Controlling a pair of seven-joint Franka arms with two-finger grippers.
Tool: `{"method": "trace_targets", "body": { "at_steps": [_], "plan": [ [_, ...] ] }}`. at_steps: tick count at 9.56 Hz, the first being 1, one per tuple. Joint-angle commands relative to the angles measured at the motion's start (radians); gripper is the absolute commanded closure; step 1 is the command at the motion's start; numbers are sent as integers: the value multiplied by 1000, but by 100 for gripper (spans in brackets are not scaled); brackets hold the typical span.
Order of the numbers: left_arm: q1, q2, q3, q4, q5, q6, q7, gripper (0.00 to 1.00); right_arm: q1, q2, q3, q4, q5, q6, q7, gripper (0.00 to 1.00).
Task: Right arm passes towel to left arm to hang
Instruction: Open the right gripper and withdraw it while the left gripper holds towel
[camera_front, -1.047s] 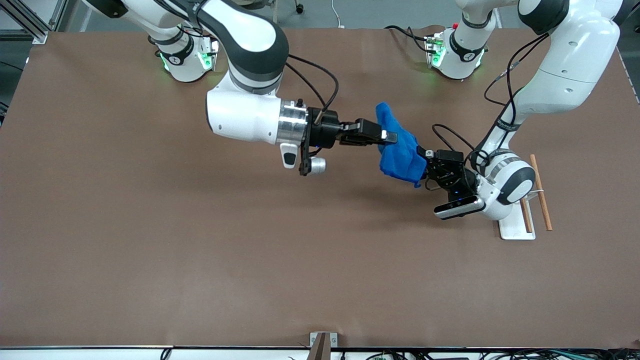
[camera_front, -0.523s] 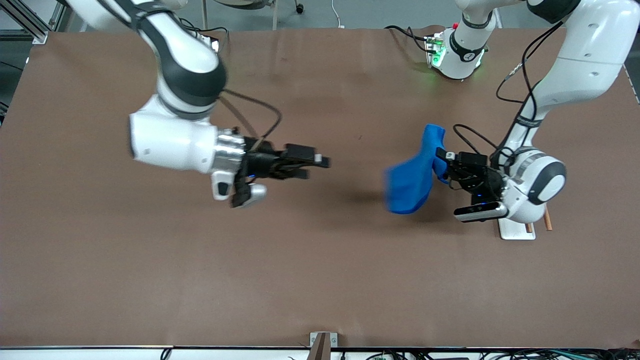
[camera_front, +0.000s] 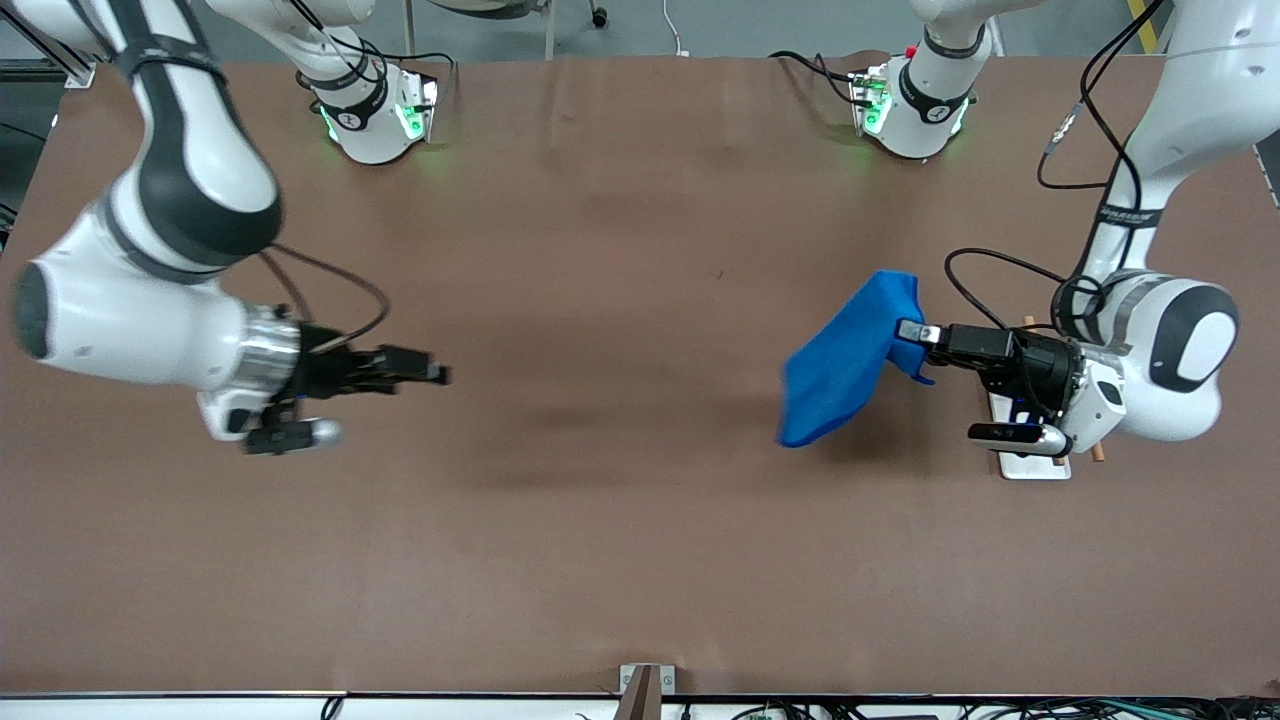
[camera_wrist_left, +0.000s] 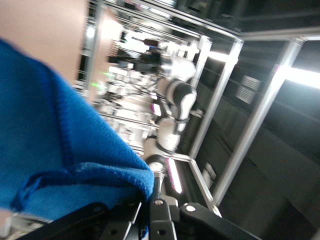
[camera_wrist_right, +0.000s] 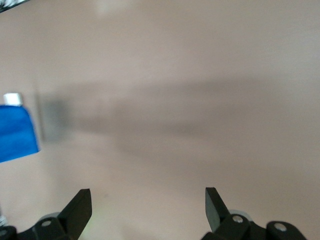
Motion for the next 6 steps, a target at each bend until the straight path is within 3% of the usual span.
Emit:
{"method": "trace_targets", "body": {
  "at_steps": [1,3,6],
  "plan": [
    [-3,10,9,101,197,107,-138,100,5,-91,-50,-43,-203,-2,17,0],
    [-6,10,7,201,446,117,-289,100,6,-131,-139,-28,-277,-3,8,0],
    [12,7,9,247,772,119,-326,100,3,-207,-231,16,-399,-47,-96,0]
  ]
}}
